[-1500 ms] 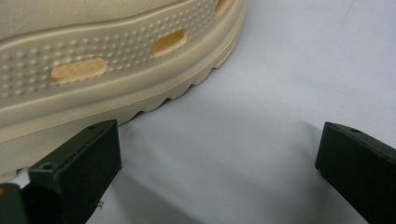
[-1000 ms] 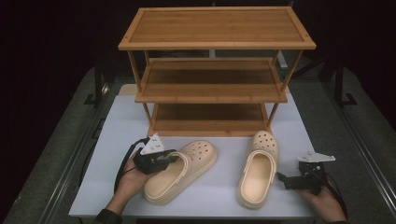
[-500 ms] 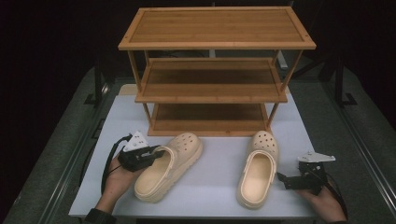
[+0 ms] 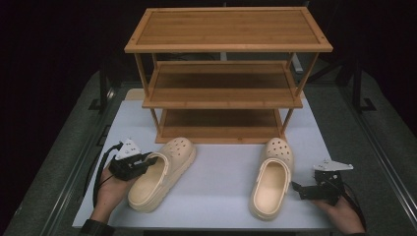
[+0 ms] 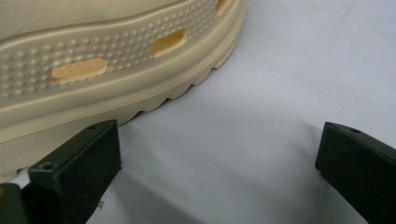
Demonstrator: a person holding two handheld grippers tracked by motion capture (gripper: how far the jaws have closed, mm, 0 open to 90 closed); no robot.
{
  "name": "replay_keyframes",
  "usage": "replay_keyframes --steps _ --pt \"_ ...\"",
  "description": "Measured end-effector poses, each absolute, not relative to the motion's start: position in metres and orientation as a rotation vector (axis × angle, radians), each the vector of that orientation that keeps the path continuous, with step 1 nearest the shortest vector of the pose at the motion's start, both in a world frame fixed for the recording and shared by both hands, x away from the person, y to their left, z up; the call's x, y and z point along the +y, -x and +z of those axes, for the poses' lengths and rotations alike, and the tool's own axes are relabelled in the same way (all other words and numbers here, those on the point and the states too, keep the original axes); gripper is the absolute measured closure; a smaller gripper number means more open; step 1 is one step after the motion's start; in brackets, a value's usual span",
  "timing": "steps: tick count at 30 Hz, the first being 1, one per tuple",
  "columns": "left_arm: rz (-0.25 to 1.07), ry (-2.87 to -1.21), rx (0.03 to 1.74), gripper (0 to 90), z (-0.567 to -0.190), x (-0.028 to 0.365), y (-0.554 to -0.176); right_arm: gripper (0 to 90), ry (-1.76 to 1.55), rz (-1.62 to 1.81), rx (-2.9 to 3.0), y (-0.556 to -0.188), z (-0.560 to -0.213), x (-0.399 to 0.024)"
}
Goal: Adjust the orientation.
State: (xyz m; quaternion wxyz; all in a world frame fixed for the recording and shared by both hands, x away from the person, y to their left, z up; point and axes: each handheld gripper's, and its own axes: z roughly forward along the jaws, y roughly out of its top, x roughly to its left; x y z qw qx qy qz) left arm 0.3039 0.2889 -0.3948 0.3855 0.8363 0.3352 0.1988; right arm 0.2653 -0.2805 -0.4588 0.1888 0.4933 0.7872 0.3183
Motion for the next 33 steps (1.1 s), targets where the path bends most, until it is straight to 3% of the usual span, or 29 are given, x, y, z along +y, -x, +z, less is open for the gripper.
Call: replay_keyframes --steps 12,20,33 --pt "0.434 -2.096 0.849 64.2 -0.397 0.289 -0.298 0.0 -1.388 0.895 2.214 -0.265 -0.459 -0.28" --pt "0.376 -2.049 0.842 50.1 -0.391 0.307 -0.286 0.0 -1.39 0.892 2.218 -0.266 -0.459 -0.281" --pt "0.455 -1.995 0.978 41.1 -0.394 0.357 -0.276 0.0 -1.39 0.893 2.217 -0.266 -0.459 -0.28"
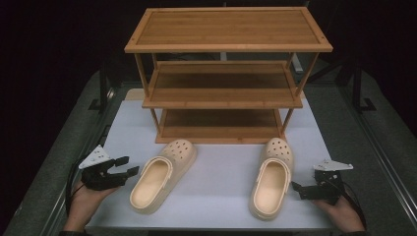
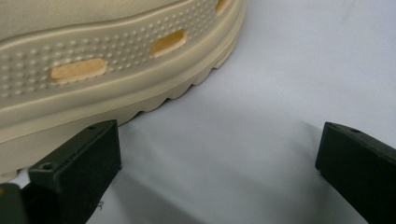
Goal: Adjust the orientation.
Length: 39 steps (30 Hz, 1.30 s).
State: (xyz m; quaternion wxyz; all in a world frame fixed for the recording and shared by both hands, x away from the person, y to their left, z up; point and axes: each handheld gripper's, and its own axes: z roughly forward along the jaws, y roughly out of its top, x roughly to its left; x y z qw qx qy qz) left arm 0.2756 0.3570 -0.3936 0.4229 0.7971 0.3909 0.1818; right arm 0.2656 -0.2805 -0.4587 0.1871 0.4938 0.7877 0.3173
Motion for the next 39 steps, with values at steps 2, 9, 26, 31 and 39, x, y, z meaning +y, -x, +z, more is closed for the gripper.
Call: replay_keyframes --steps 2,9,26,31,39 --pt "0.489 -2.011 1.048 33.2 -0.401 0.367 -0.278 0.0 -1.39 0.893 2.217 -0.266 -0.459 -0.28" --pt "0.509 -2.095 1.201 14.3 -0.428 0.376 -0.291 0.0 -1.39 0.893 2.217 -0.266 -0.459 -0.28" --pt "0.516 -2.124 1.225 0.0 -0.45 0.379 -0.294 0.0 -1.39 0.887 2.218 -0.266 -0.458 -0.28" --pt "0.515 -2.124 1.224 0.0 -0.45 0.379 -0.294 9.6 -1.417 0.869 2.24 -0.267 -0.452 -0.282" --pt "0.511 -2.123 1.225 0.0 -0.45 0.38 -0.295 27.2 -1.433 0.958 2.203 -0.264 -0.434 -0.291"
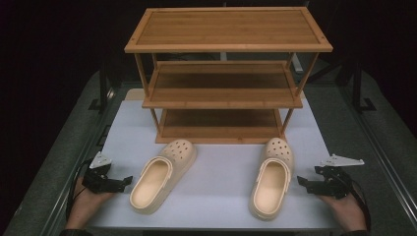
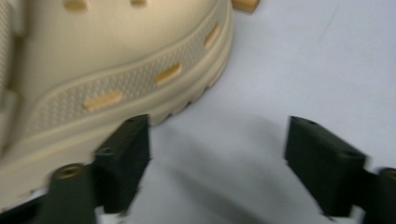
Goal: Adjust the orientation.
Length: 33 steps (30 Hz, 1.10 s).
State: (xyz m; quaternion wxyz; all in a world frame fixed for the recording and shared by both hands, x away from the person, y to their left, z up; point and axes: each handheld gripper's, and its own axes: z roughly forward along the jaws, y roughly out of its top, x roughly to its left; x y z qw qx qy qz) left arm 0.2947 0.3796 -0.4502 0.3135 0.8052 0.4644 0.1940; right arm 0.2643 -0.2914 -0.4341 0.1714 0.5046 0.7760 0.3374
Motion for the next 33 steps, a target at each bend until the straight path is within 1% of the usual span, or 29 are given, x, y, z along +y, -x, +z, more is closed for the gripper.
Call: replay_keyframes --steps 1,3,4,6,7,8,9,11,21,22,28,33 --pt "0.513 -2.121 1.225 0.0 -0.45 0.379 -0.295 32.3 -1.437 0.972 2.202 -0.264 -0.432 -0.292" --pt "0.514 -2.12 1.225 0.0 -0.45 0.379 -0.294 47.7 -1.44 1.0 2.195 -0.267 -0.426 -0.294" --pt "0.514 -2.12 1.224 0.0 -0.45 0.379 -0.294 52.5 -1.43 1.009 2.19 -0.268 -0.423 -0.295" --pt "0.513 -2.12 1.225 0.0 -0.45 0.379 -0.295 65.2 -1.421 1.025 2.184 -0.271 -0.418 -0.295" --pt "0.513 -2.12 1.225 0.0 -0.45 0.379 -0.295 65.2 -1.421 1.025 2.184 -0.271 -0.418 -0.295" --pt "0.513 -2.122 1.225 0.0 -0.45 0.379 -0.295 70.0 -1.411 1.029 2.184 -0.274 -0.417 -0.294" --pt "0.512 -2.123 1.226 0.0 -0.45 0.379 -0.295 81.0 -1.404 1.032 2.191 -0.28 -0.414 -0.294" --pt "0.512 -2.123 1.226 0.0 -0.45 0.379 -0.295 89.6 -1.406 1.043 2.193 -0.287 -0.413 -0.293" --pt "0.513 -2.121 1.226 0.0 -0.45 0.379 -0.294 90.0 -1.401 1.085 2.212 -0.321 -0.405 -0.287" --pt "0.512 -2.121 1.226 0.0 -0.45 0.379 -0.295 90.0 -1.427 1.076 2.207 -0.333 -0.405 -0.286" --pt "0.51 -2.124 1.226 0.0 -0.45 0.38 -0.295 90.0 -1.442 1.094 2.196 -0.364 -0.408 -0.282" --pt "0.51 -2.123 1.227 0.0 -0.45 0.38 -0.295 89.9 -1.42 1.127 2.203 -0.377 -0.412 -0.276"
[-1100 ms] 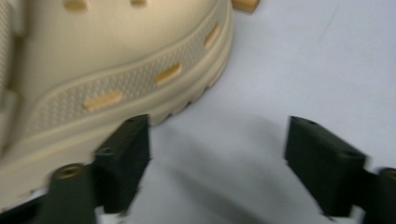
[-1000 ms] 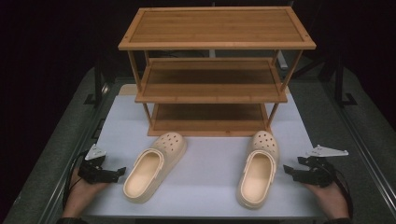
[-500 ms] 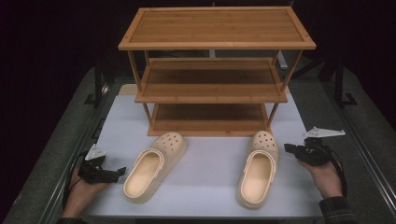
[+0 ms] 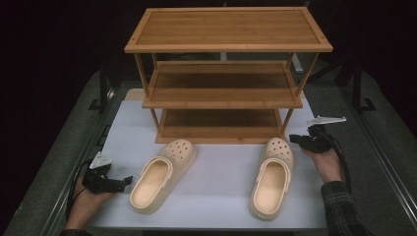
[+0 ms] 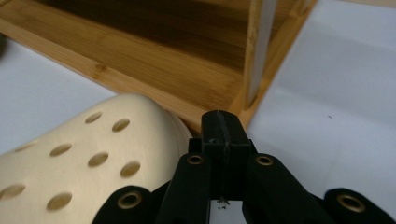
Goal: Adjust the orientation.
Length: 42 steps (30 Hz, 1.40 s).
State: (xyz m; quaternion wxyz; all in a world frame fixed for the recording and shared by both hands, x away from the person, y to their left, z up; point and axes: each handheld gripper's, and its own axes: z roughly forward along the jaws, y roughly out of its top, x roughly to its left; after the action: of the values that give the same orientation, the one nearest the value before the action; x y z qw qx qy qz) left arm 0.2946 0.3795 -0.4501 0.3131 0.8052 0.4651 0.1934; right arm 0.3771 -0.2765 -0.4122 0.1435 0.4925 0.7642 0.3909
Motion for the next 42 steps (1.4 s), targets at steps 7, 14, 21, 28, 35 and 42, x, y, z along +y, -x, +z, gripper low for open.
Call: replay_keyframes --steps 7,14,21,28,35,42 --pt "0.51 -2.123 1.227 0.0 -0.45 0.38 -0.295 90.0 -1.37 1.189 2.25 -0.395 -0.422 -0.268" --pt "0.51 -2.123 1.227 0.0 -0.45 0.38 -0.295 90.0 -1.354 1.197 2.302 -0.394 -0.424 -0.264" --pt "0.511 -2.123 1.227 0.0 -0.45 0.38 -0.295 90.0 -1.313 1.191 2.37 -0.383 -0.421 -0.253" --pt "0.512 -2.123 1.226 0.0 -0.45 0.38 -0.294 90.0 -1.296 1.195 2.334 -0.374 -0.413 -0.254" --pt "0.512 -2.12 1.225 0.0 -0.45 0.379 -0.295 90.0 -1.256 1.236 2.296 -0.34 -0.408 -0.277" --pt "0.513 -2.12 1.225 0.0 -0.45 0.379 -0.295 90.0 -1.233 1.266 2.307 -0.305 -0.413 -0.292"
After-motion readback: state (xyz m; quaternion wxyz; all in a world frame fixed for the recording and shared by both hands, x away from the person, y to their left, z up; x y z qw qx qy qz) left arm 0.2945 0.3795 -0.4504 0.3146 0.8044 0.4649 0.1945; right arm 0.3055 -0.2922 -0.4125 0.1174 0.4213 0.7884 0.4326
